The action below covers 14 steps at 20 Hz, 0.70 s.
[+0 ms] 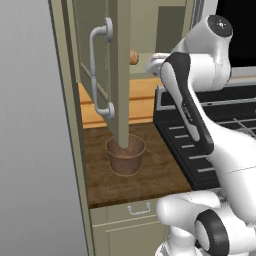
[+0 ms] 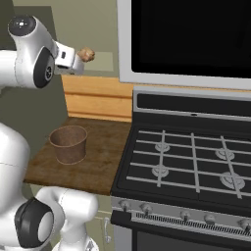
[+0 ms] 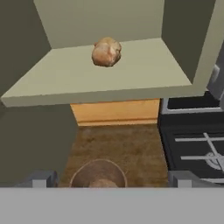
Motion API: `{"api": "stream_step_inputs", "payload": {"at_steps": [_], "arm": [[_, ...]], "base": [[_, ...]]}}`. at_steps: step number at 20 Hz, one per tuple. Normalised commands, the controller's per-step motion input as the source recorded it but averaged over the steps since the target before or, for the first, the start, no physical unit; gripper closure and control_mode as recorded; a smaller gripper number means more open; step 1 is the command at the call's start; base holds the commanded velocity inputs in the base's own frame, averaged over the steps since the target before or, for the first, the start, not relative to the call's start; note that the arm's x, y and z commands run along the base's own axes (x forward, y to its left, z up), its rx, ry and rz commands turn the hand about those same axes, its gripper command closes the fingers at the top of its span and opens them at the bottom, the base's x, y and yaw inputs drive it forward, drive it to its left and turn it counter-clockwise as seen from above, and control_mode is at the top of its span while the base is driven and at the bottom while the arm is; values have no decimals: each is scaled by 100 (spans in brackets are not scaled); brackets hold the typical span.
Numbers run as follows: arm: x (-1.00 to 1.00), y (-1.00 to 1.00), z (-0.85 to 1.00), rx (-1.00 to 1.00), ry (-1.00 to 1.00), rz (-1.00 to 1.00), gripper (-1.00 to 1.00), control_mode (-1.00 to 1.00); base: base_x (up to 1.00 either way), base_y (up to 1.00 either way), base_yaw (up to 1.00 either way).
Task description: Open the cabinet, pick up the bread from the cabinet and place it in the basket. Then move the basket to the dining counter.
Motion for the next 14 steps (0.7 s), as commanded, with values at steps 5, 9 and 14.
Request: {"api": "stream_step_inputs", "payload": {"at_steps": [5,9,14], "arm": [[29,9,4,-3,-4,20,-100,-100],[53,23,11,-12,1,2,-100,-100],[56,10,0,-6,0,-1,-100,-100]], "base": [[0,0,0],[0,0,0],[0,0,0]]}}
